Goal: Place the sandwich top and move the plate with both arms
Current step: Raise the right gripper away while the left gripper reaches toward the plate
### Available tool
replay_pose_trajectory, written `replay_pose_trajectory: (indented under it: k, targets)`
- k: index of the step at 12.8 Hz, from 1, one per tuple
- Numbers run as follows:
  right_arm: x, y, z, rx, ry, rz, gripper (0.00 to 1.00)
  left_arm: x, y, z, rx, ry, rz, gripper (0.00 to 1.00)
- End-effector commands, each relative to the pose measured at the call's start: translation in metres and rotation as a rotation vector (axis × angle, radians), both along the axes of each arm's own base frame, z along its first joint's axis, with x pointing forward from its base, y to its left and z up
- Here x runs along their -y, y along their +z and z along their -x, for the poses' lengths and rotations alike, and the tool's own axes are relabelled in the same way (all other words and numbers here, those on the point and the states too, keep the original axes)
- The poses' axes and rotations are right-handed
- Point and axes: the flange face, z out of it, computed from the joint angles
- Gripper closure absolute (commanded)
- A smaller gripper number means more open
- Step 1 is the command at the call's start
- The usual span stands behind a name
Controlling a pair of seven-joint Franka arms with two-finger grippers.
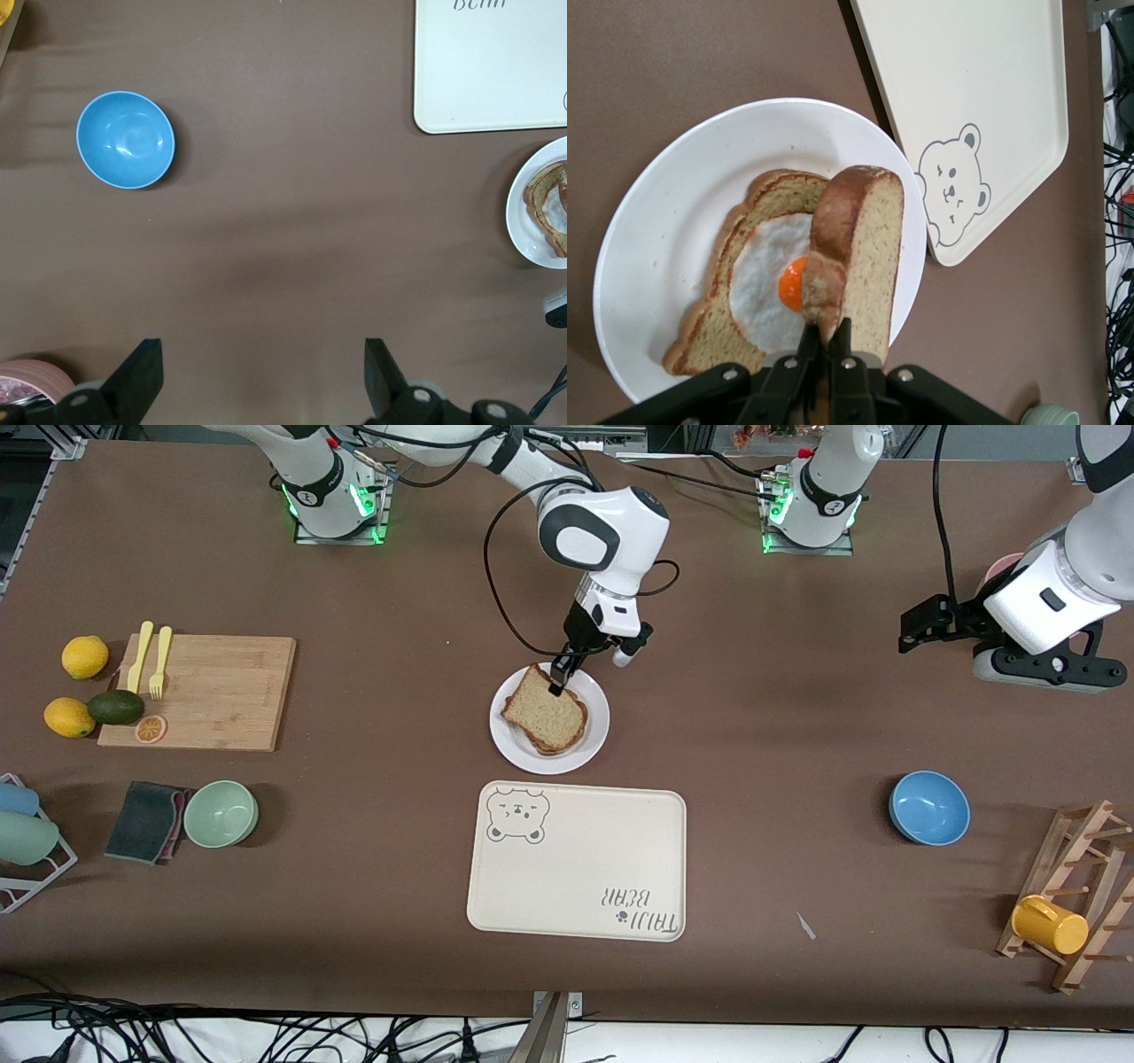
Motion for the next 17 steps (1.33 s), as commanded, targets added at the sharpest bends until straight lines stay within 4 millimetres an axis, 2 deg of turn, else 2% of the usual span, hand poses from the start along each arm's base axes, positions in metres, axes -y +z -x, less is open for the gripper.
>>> replay_pose_trajectory:
  k: [1,2,3,5,6,8,9,11,13,14,17]
  targets:
    - [-0.004,0.002,-0.003,0.021,-0.018,0.005,0.43,0.001,0.006,0.001,0.001,0.004,-0.03,0.0]
    - [-0.001,0.005,-0.007,0.029,-0.032,0.003,0.11,0.0,0.005,0.002,-0.008,0.004,-0.031,0.0]
    - [0.001,0.006,-0.011,0.03,-0.036,0.005,0.0,0.0,0.005,0.002,-0.009,0.004,-0.031,0.0]
    - [0.0,0.038,-0.012,0.033,-0.057,-0.041,0.0,0.0,0.006,0.002,-0.008,0.004,-0.031,0.0]
    - [0.006,0.068,-0.016,0.022,-0.094,-0.083,0.0,0.0,0.006,0.002,-0.008,0.004,-0.031,0.0]
    - [0.037,0.122,-0.027,0.004,-0.118,-0.118,0.0,0.0,0.006,0.002,-0.008,0.004,-0.031,0.0]
    - [0.06,0.149,-0.041,-0.008,-0.147,-0.153,0.0,0.001,0.006,0.002,-0.008,0.005,-0.03,0.0]
    - [0.118,0.2,-0.068,-0.036,-0.265,-0.279,0.0,0.006,0.003,0.001,-0.015,-0.008,-0.015,0.0]
    - [0.178,0.233,-0.083,-0.037,-0.405,-0.356,0.0,0.016,-0.003,0.001,-0.028,-0.029,0.004,0.0]
    - [0.201,0.248,-0.086,-0.023,-0.449,-0.364,0.0,0.024,-0.01,0.001,-0.045,-0.038,0.035,0.0]
    - [0.291,0.29,-0.106,-0.013,-0.638,-0.44,0.0,0.045,-0.033,-0.006,-0.104,-0.046,0.141,0.0]
